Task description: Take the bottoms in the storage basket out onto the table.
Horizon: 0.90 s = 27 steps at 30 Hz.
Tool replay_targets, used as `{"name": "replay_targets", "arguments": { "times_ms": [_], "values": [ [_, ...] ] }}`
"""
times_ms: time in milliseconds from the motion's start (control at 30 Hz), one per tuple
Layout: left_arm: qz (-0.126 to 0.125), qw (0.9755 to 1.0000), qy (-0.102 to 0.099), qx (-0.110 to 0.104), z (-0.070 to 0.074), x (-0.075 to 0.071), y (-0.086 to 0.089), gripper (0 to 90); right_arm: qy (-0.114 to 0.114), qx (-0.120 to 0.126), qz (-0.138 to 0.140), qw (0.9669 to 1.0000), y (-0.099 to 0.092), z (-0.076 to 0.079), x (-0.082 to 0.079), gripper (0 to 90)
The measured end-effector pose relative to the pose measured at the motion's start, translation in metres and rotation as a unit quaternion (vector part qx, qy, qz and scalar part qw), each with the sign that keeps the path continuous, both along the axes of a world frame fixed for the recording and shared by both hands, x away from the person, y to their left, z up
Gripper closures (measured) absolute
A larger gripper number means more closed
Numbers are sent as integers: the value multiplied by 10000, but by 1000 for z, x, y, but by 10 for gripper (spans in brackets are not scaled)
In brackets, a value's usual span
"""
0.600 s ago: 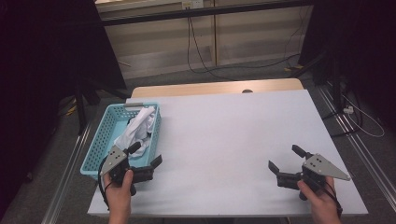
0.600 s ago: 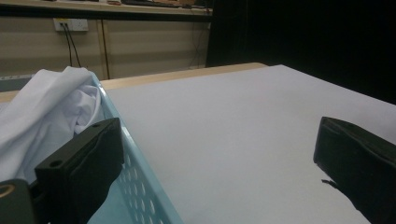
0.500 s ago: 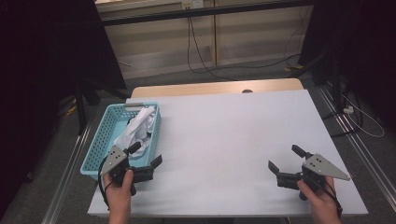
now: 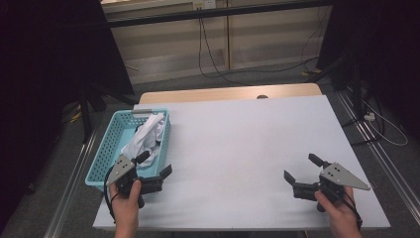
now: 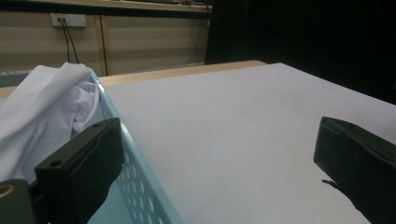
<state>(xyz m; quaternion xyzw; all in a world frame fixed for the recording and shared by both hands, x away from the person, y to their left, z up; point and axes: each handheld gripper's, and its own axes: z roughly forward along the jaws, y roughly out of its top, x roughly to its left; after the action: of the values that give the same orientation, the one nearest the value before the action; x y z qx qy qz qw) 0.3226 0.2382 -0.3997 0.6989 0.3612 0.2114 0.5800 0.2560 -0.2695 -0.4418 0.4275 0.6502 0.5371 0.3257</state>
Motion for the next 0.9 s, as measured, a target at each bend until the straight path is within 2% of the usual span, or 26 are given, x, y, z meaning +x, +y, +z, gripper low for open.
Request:
{"name": "replay_targets", "arguments": {
  "times_ms": [367,667,900],
  "values": [
    [-63,10000,32,-5,4,2,-3,21,23,12,55,10000,1,-1,2,3],
    [-112,9999,24,-109,17,4,-3,21,61,20,44,10000,0,-3,5,3],
    [-200,9998,-1,-61,26,8,-5,20,76,42,-30,10000,-1,-4,9,2]
  ]
}}
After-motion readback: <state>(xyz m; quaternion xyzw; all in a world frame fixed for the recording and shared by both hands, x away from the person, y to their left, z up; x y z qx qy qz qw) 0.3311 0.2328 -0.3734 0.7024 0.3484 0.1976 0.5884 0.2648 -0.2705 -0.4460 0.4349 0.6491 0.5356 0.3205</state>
